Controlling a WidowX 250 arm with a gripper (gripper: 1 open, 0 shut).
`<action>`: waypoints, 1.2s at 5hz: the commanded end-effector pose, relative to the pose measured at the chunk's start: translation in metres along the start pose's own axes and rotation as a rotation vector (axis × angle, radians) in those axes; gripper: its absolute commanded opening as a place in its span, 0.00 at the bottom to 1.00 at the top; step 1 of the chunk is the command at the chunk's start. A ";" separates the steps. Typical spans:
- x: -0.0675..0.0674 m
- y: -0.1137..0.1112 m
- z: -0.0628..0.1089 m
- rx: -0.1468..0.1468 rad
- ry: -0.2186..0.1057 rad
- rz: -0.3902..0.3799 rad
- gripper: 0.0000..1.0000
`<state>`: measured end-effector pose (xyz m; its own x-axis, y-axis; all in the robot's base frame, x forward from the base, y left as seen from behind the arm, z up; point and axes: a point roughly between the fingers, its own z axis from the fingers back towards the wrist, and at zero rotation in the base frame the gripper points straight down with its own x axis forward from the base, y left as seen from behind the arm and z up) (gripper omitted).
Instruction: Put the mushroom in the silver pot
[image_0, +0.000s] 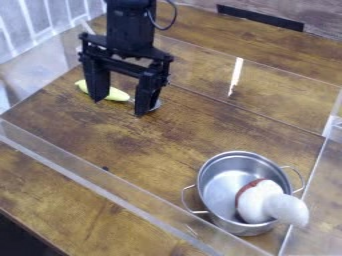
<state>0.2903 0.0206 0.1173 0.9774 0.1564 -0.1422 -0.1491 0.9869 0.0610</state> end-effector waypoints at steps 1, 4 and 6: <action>0.008 0.012 0.013 -0.005 -0.088 -0.048 1.00; 0.025 0.020 0.008 -0.005 -0.110 -0.005 1.00; 0.031 0.026 0.023 -0.006 -0.112 -0.043 1.00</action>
<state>0.3157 0.0437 0.1236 0.9921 0.0954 -0.0818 -0.0915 0.9946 0.0497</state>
